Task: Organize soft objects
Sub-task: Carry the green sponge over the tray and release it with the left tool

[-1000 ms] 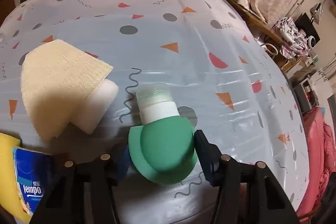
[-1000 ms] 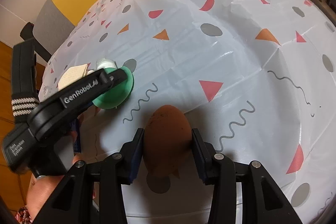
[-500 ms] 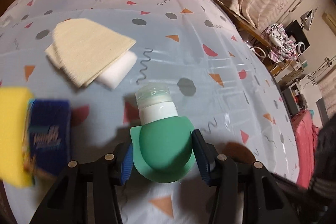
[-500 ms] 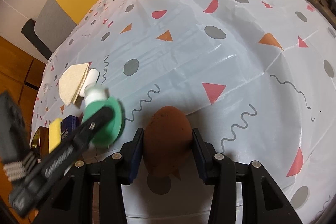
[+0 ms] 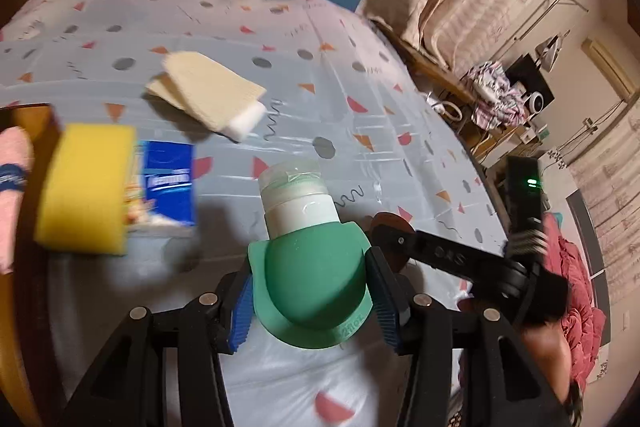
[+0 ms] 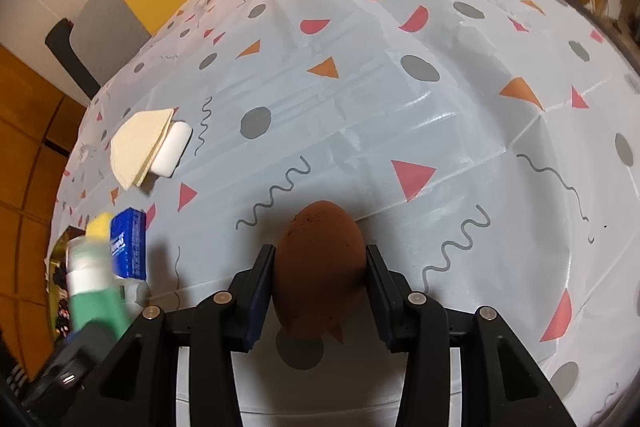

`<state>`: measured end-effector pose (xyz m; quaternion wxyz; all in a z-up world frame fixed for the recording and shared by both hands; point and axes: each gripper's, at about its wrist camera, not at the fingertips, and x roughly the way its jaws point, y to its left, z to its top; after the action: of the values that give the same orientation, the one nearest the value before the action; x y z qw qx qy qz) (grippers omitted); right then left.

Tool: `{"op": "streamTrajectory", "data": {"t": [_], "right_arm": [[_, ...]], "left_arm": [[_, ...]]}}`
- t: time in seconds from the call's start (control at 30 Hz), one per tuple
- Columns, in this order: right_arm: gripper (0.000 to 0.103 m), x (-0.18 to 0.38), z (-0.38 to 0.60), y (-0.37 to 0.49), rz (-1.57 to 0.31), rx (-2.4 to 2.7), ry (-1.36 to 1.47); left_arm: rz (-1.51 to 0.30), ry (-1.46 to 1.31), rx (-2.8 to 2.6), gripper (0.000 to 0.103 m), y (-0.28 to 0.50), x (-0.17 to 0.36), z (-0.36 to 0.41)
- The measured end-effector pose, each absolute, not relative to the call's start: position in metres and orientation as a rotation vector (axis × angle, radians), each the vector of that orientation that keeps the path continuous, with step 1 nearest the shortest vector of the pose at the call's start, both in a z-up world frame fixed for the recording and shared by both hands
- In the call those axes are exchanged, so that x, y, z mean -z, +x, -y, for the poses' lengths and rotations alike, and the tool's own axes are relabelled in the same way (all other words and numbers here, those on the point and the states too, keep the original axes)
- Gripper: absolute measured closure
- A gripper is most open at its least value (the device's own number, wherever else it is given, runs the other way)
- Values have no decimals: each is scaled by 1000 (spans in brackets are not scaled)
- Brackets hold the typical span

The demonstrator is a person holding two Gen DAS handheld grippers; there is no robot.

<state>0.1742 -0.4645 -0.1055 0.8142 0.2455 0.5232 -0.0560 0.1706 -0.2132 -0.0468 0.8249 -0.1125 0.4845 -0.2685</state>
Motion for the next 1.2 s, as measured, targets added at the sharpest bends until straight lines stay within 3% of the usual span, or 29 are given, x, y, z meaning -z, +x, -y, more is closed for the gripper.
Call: {"op": "streamTrajectory", "data": {"t": [0.43, 1.07, 1.2], "right_arm": [[58, 111, 457, 176, -1131, 121, 472], [58, 113, 456, 179, -1115, 113, 457], [58, 112, 456, 180, -1113, 114, 447]], "left_arm": [[-892, -312, 395, 51, 148, 13, 77], [-1048, -361, 40, 50, 193, 88, -61], [-1031, -335, -18, 41, 197, 83, -71]]}}
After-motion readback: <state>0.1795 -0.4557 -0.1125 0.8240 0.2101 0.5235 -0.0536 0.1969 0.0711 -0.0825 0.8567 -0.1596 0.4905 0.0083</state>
